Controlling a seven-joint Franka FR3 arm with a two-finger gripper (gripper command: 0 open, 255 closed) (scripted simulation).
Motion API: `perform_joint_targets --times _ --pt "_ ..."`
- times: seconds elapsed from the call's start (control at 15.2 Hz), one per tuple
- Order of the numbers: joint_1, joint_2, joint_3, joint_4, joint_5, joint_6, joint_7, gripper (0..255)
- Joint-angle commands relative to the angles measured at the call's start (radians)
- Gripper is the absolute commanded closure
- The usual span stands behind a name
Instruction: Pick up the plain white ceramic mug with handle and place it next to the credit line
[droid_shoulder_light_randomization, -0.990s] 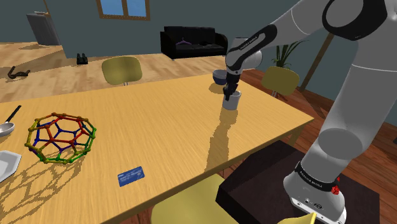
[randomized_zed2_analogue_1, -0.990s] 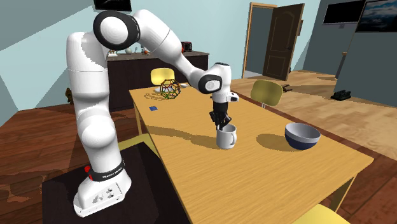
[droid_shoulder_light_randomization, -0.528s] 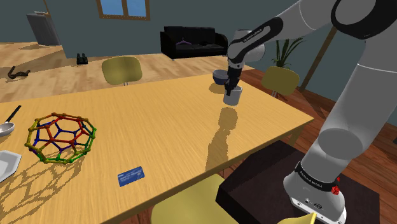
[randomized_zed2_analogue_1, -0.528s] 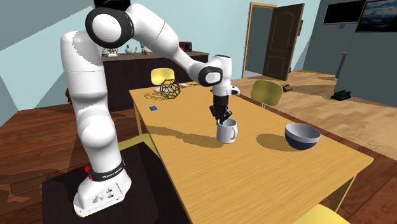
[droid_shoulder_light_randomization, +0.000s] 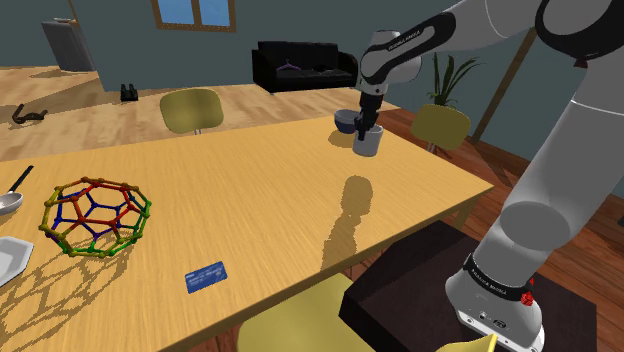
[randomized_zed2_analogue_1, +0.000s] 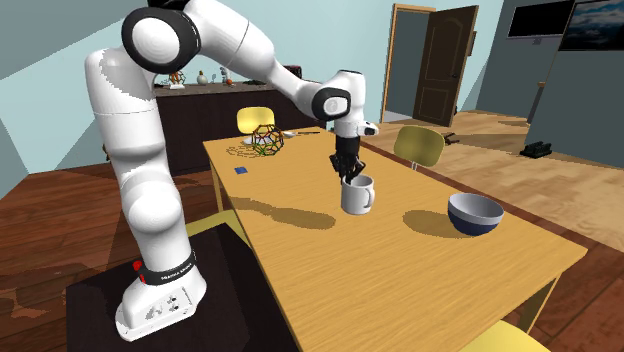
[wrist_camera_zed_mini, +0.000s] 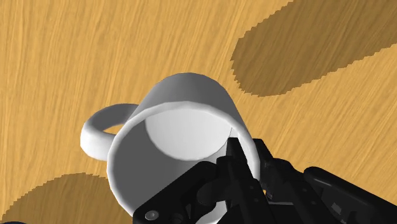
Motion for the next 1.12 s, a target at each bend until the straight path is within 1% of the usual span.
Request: perform_joint_targets --times 0.0,1.06 --pt "0.0 -0.008 0.0 0.019 -0.002 -0.026 0.002 255" --pt "0.002 -0.067 0.002 0.166 -0.014 -0.232 0.012 255"
